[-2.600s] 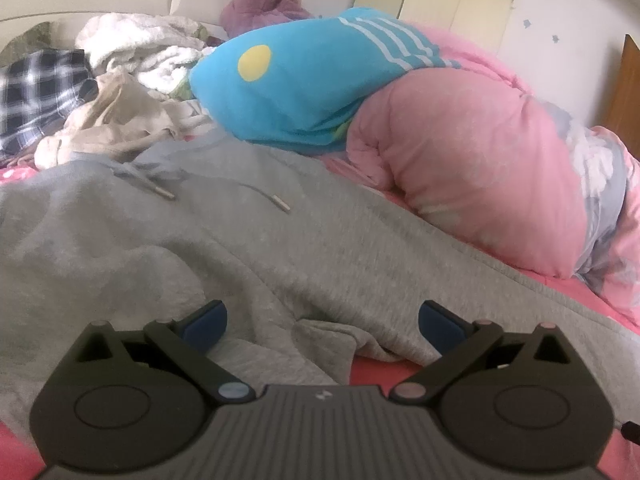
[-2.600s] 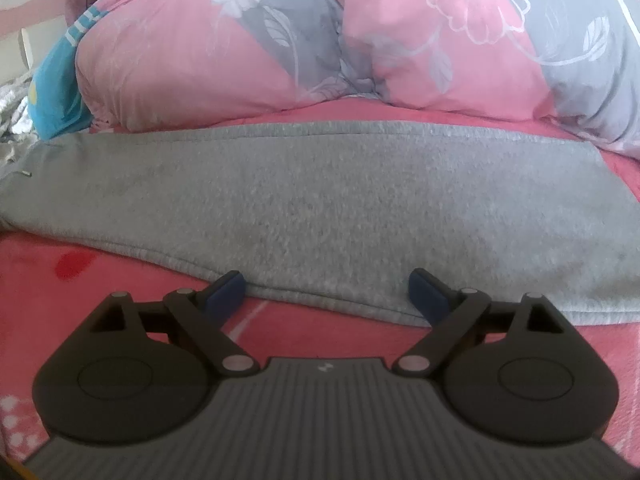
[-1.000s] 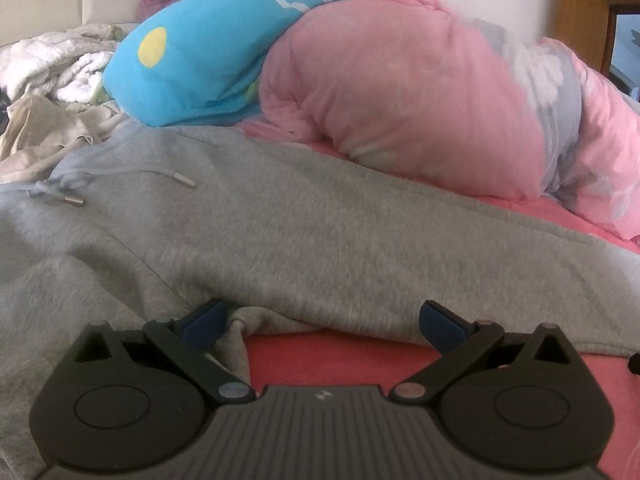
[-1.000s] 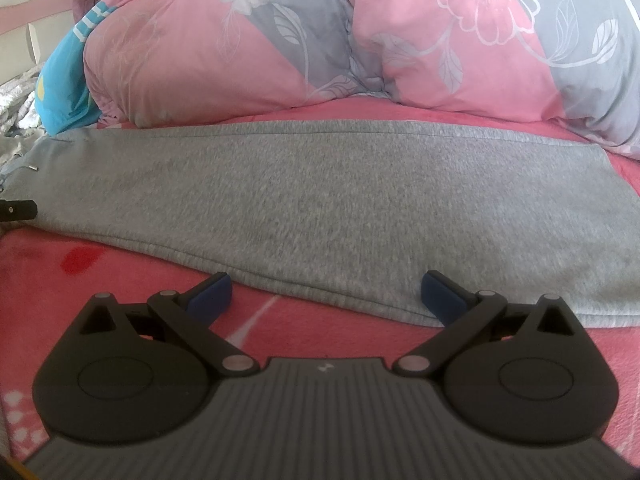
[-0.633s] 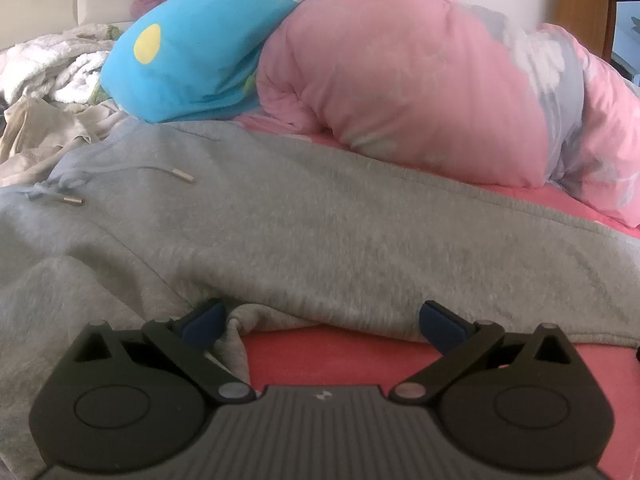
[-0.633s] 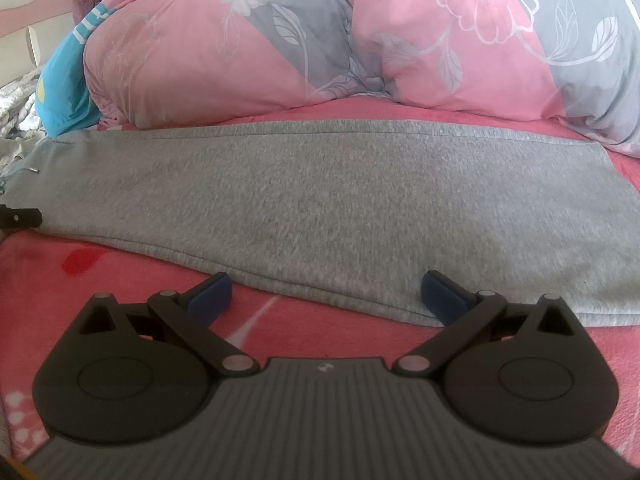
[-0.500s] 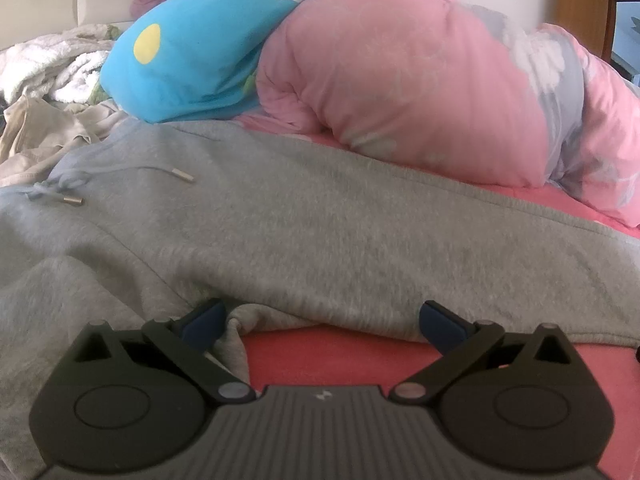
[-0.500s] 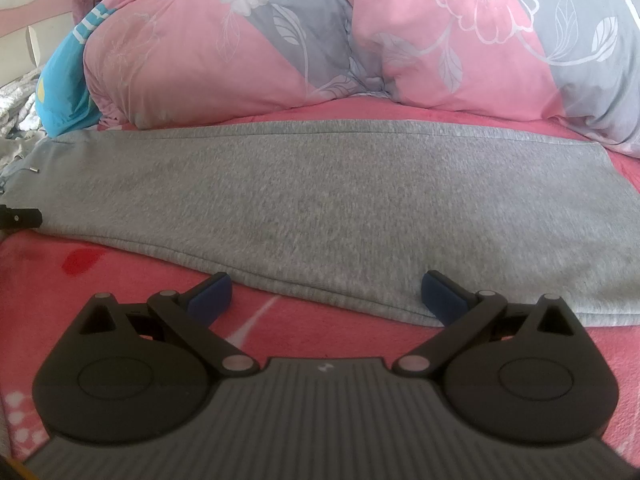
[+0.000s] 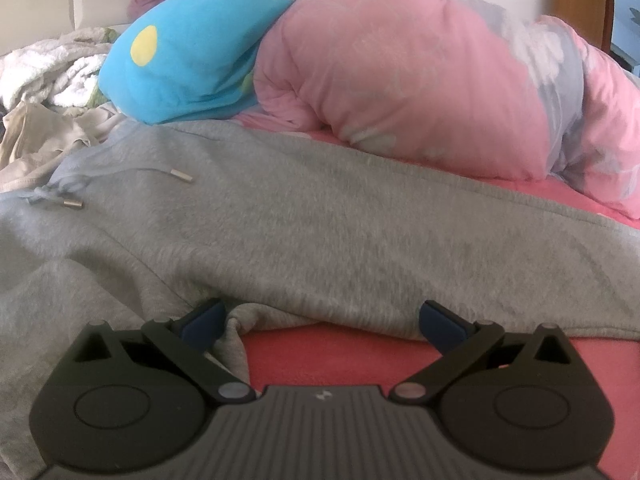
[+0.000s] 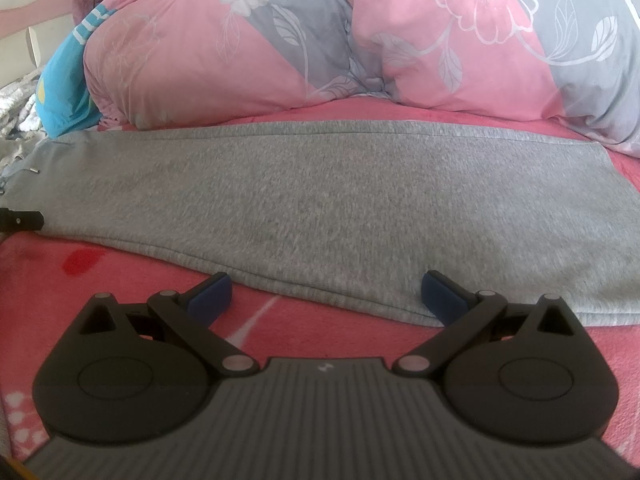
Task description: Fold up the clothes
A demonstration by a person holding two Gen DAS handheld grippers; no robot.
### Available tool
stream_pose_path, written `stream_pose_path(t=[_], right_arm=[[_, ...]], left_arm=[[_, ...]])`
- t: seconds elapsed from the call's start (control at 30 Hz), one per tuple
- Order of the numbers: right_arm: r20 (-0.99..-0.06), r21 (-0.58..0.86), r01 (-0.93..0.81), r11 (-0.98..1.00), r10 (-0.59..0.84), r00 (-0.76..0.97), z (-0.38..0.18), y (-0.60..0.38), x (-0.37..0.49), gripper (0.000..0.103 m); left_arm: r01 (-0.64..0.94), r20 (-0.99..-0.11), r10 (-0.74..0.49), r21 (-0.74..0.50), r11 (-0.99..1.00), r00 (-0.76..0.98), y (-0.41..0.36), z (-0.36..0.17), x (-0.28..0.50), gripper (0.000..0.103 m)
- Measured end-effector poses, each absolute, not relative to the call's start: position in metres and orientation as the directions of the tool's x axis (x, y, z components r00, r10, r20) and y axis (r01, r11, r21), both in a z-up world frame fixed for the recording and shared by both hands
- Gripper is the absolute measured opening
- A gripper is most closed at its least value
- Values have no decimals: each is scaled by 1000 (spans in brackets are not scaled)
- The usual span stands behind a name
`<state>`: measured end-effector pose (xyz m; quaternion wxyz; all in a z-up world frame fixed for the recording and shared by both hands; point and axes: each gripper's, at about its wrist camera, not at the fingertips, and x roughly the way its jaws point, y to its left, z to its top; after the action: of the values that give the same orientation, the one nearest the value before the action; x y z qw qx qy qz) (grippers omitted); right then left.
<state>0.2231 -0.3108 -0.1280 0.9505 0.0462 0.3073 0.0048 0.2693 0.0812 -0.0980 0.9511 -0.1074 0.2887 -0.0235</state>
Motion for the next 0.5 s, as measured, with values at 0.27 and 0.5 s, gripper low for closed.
stream_pose_path(t=[0.27,0.5], right_arm=[[-549,203,9,979,106,829,-128,-326,218,102],[-546,214,9,977,112,830,-127,-326,217,102]], left_arm=[[-39,-466,-111,-301,953,878,98,-86,245,103],[-87,-417,-25,-249,964,909,108,-56,194,103]])
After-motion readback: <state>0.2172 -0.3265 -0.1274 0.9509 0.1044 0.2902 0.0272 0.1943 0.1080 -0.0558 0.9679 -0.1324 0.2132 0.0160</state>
